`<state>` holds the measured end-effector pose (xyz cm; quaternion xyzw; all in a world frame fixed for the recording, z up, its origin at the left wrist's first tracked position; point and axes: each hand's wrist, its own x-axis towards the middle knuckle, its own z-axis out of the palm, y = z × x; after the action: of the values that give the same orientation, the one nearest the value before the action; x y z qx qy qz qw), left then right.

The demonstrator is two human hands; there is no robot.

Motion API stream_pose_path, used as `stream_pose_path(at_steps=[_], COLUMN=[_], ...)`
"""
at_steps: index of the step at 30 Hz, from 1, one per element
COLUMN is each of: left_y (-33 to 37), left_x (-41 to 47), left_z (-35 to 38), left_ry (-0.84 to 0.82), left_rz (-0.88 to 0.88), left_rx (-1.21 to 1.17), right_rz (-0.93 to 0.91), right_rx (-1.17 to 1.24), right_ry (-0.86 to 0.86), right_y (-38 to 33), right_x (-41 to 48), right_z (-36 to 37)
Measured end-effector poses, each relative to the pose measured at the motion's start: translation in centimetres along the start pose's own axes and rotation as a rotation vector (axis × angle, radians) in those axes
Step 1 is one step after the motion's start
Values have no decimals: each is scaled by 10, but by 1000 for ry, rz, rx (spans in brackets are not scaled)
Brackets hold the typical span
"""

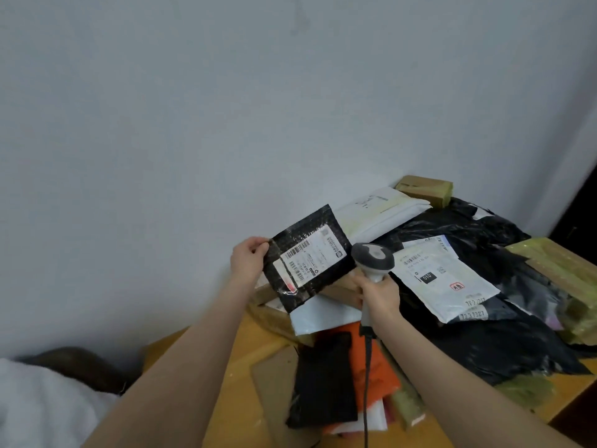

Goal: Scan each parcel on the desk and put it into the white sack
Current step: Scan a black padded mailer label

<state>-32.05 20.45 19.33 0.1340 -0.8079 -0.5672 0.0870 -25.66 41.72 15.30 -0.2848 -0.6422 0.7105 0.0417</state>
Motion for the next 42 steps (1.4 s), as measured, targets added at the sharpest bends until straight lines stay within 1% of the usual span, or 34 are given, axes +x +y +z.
stream_pose_path(at_steps=[2, 4, 8, 10, 13, 17, 19, 21, 23, 25, 27, 30, 34, 42], left_y=[-2, -8, -32, -43, -56, -68, -75, -87, -101, -114, -128, -145, -153, -162], left_x=[-13, -25, -37, -44, -53, -63, -67, -67, -67, -68, -70, -70, -72, -74], left_z=[-26, -50, -95, -114, -140, -168, -176, -182, -185, -185, -183, -183, -184, -189], left_ry=[-21, -35, -57, -73, -134, -288, -311, -236, -108, 12, 84, 150, 228, 299], left_rz=[-107, -182, -236, -256, -256, -230, -252, -246, -247, -271, -308, -348, -349, -352], left_rx=[-154, -225, -220, -210, -120, 138, 160, 114, 13, -89, -155, -216, -264, -226], right_rz=[7, 20, 85, 114, 118, 51, 6, -28, -39, -9, 53, 96, 157, 164], right_rx=[46, 100, 235, 217, 103, -74, -118, -126, -135, -147, -148, -200, -230, -254], right_ry=[-4, -15, -63, -81, -70, -111, -114, -119, -154, -252, -347, -407, -479, -541], right_y=[1, -1, 4, 10, 22, 31, 32, 34, 38, 46, 57, 71, 83, 81], right_x=[-14, -30, -59, -71, -83, -95, -100, -108, -120, -137, -155, -179, -199, -215], right_z=[10, 20, 42, 55, 75, 94, 101, 107, 108, 106, 104, 105, 107, 111])
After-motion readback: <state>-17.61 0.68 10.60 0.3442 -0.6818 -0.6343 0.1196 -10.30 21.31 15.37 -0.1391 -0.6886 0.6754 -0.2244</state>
